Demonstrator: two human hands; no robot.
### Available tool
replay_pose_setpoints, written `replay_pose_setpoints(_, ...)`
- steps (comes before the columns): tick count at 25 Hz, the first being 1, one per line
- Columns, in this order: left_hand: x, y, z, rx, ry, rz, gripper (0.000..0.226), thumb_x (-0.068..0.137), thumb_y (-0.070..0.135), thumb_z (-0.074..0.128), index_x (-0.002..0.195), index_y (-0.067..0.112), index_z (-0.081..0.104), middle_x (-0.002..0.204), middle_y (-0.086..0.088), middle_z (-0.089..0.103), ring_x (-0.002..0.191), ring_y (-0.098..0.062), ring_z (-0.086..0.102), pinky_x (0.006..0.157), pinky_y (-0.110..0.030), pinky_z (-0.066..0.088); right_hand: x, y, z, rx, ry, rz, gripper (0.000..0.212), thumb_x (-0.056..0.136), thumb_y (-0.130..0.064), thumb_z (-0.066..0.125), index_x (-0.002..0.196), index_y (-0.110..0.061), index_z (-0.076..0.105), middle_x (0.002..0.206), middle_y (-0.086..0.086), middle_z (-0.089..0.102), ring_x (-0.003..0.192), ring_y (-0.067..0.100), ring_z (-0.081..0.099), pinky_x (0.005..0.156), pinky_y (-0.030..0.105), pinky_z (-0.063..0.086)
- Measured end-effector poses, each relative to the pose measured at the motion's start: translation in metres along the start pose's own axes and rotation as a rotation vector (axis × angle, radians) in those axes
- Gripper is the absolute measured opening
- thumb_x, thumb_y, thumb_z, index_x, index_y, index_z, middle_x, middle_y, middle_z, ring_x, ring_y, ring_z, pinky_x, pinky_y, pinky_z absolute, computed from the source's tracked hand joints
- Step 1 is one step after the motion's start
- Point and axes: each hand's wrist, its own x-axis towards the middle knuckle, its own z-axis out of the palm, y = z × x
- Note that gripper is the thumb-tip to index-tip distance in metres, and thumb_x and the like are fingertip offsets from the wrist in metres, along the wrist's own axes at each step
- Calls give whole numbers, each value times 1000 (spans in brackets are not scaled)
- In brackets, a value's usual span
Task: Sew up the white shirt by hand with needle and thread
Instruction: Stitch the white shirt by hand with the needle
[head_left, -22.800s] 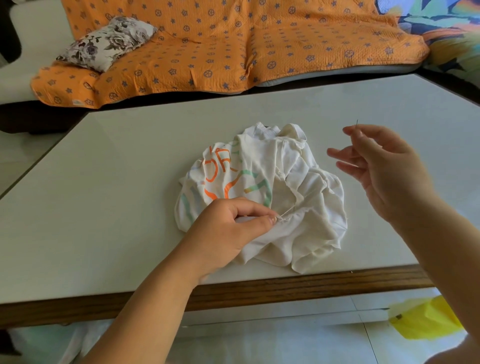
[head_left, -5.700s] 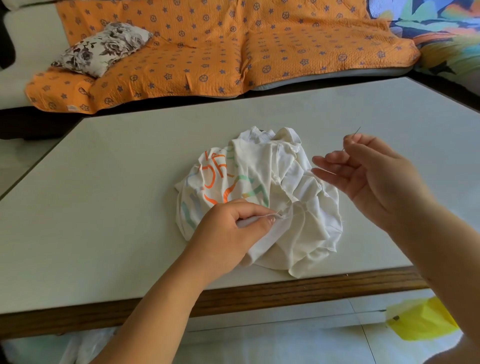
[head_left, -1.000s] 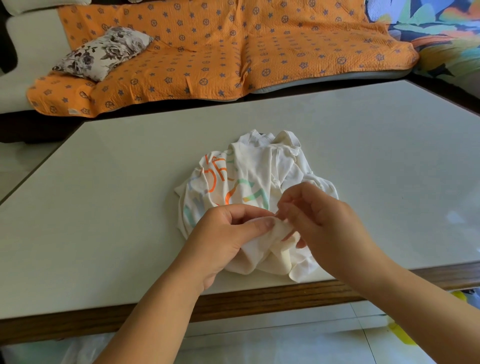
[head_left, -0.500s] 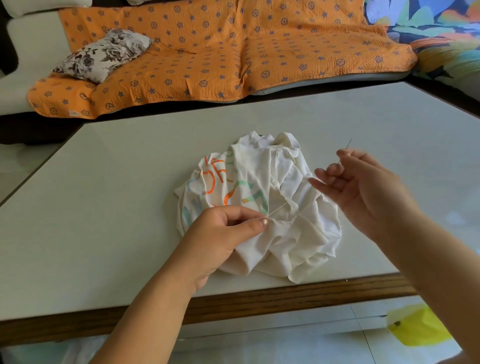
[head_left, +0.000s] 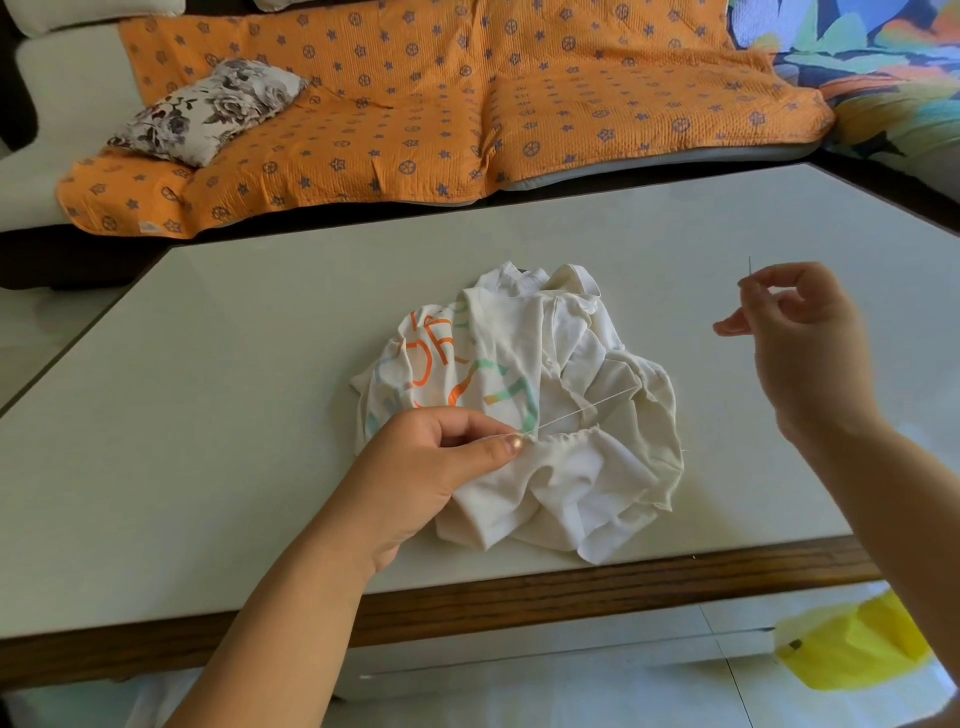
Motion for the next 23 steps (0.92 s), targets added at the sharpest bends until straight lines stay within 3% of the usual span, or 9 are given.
replay_pose_setpoints(4, 0, -1, 0, 53, 23, 22, 26, 63, 42, 74, 83, 26, 79, 89, 0, 76, 90, -14, 69, 86, -32, 51, -18, -12, 8, 2, -174, 16, 7, 97, -21, 55, 91, -21, 57, 68, -2, 70, 44, 0, 55, 50, 23, 44)
replay_pose_setpoints(8, -2, 2, 9, 110, 64, 132, 21, 67, 45, 72, 83, 33, 78, 88, 5, 75, 92, -16, 69, 85, -28, 52, -70, -42, 14, 92, -635, 82, 9, 98, -13, 53, 90, -12, 58, 87, -4, 75, 44, 17, 62, 38, 25, 39)
replay_pose_setpoints(10, -2, 4, 13, 136, 59, 164, 22, 68, 46, 70, 85, 34, 78, 88, 6, 75, 91, -14, 69, 84, -28, 53, -92, -50, 16, 73, -794, 58, 11, 99, -14, 52, 89, -14, 58, 84, -4, 74, 52, 21, 68, 44, 27, 48)
replay_pose_setpoints(13, -2, 4, 10, 197, 52, 135, 18, 72, 43, 73, 85, 31, 77, 85, 6, 75, 87, -12, 69, 84, -29, 54, -97, -45, 16, -32, -746, -20, 14, 99, -15, 52, 86, -18, 58, 67, 2, 72, 58, 14, 70, 59, 17, 52)
replay_pose_setpoints(16, -3, 3, 2, 253, 38, 126, 4, 82, 28, 75, 84, 27, 77, 83, 6, 75, 81, -11, 69, 80, -26, 55, -89, -41, 14, -43, -672, -83, 15, 97, -11, 54, 85, -18, 59, 65, 4, 71, 57, 9, 68, 56, 9, 46)
replay_pose_setpoints(19, -2, 3, -1, 253, 47, 145, 6, 82, 23, 75, 81, 29, 76, 79, 7, 73, 74, -4, 65, 70, -18, 51, -88, -37, 15, -39, -677, -133, 15, 97, -10, 55, 85, -19, 60, 66, 2, 70, 57, 8, 67, 58, 8, 46)
replay_pose_setpoints(23, -1, 3, 2, 170, -8, 109, 10, 80, 19, 76, 76, 28, 74, 74, 6, 70, 64, -4, 59, 53, -21, 45, -88, -37, 15, 0, -651, -184, 14, 96, -7, 56, 86, -15, 60, 67, 2, 69, 57, 6, 67, 57, 5, 44)
